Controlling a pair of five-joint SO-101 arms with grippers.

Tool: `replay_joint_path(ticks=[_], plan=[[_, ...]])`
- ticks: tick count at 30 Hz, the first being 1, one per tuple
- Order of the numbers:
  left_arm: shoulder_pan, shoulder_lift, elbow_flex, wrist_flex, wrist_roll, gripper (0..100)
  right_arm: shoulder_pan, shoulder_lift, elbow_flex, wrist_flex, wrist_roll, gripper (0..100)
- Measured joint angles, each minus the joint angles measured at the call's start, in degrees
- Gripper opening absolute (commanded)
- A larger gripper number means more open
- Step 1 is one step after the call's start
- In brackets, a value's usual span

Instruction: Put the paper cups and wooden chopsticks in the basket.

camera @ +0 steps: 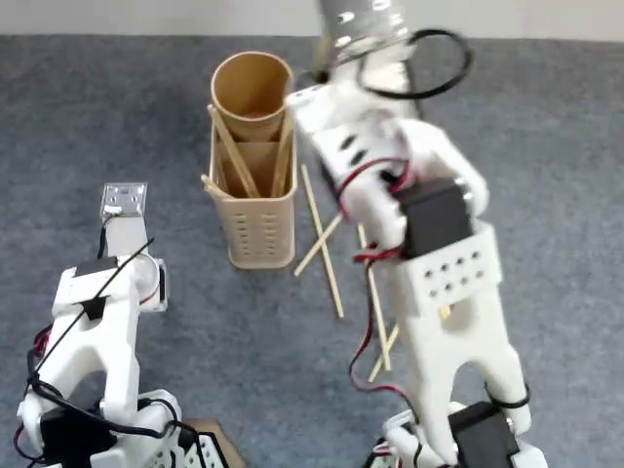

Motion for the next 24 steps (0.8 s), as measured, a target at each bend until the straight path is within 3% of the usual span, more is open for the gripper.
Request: replay_joint_path(ticks=[6,10,13,18,24], plan=[[0.0,0.0,0.0,-0.1,0.0,15,-3.3,-0.4,15.6,-6.9,-1.3,1.9],[0.0,0.0,0.0,-0.1,0.0,15,-3.3,-0.4,29.2,-11.2,-1.0,21.1],[0.3,0.0,0.0,-0.1,0.0,15,-3.3,-0.5,29.8,-10.7,1.2,32.0],[0.7,0.0,0.0,-0.1,0.0,15,-2.0,-4.4,25.5,-5.7,2.3,29.9],[0.8,0.0,0.0,-0.1,0.0,15,6.4,-16.3,19.3,0.7,1.5,29.9]])
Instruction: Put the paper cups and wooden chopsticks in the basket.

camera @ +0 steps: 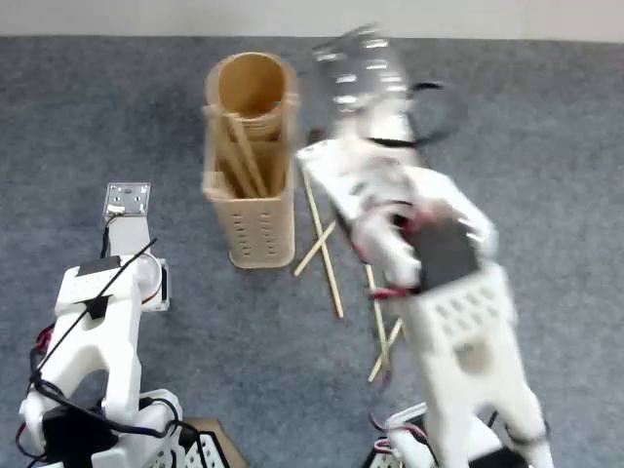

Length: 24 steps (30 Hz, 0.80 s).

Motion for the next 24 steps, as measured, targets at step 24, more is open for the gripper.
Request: replay_joint_path(ticks=[24], plan=[[0.2,0.0,0.0,0.0,-0.2,15,18.6,28.1,36.0,-12.0,-3.3,29.4]])
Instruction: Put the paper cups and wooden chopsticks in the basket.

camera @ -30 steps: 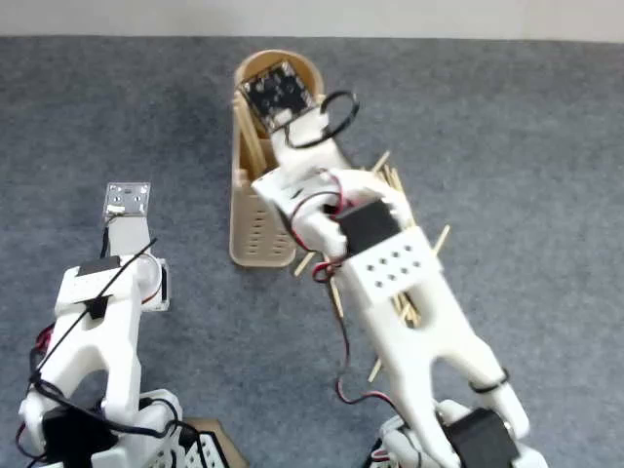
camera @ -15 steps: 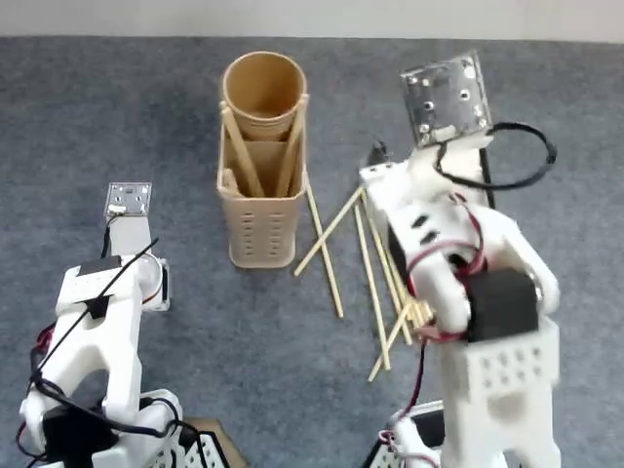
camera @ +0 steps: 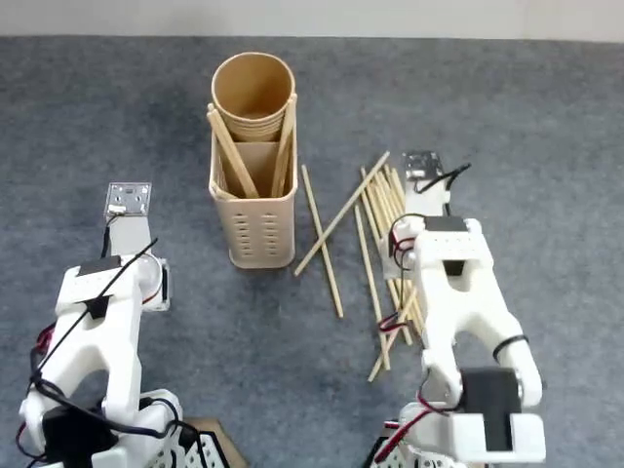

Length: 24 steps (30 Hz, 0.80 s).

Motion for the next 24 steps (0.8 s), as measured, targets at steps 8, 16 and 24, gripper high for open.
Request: replay_joint_path(ticks=[8,16,24], plan=[[0.0,0.0,0.0,0.0,0.0,15,0.3,2.2,0.0,-1.1,0.0,2.3],[1.6,0.2,0.0,-0.9,0.0,15,0.0,-4.1,-1.6,-1.1,0.0,0.5],[1.8,0.2,0.0,-1.0,0.0,15,0.0,-9.6,-13.2,2.6,1.4,0.5]])
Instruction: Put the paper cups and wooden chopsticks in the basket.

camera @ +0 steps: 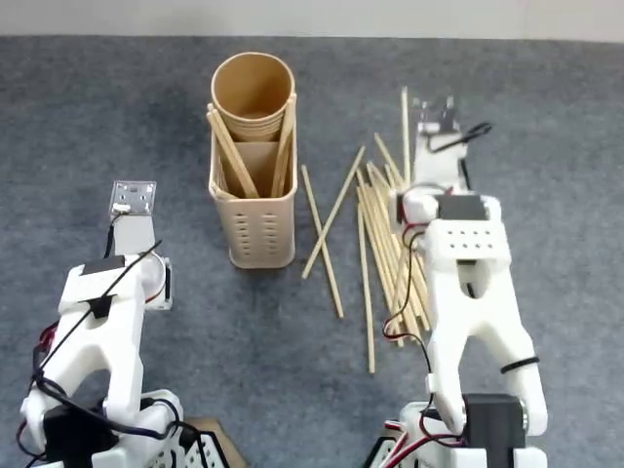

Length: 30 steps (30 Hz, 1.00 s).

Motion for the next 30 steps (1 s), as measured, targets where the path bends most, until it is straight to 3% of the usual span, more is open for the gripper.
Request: replay_joint_path(ticks=[14,19,24,30], plan=[[0.0,0.0,0.0,-0.2,0.0,15,0.0,-0.4,-24.3,6.2,1.0,0.5],[0.0,0.0,0.0,-0.2,0.0,15,0.0,5.0,-16.5,12.4,8.5,0.5],[0.0,0.0,0.1,-0.3,0.0,15,3.2,15.3,-5.6,7.5,10.5,0.5],[0.0,0.0,0.1,-0.3,0.0,15,2.8,25.8,-3.2,5.7,18.3,0.5]])
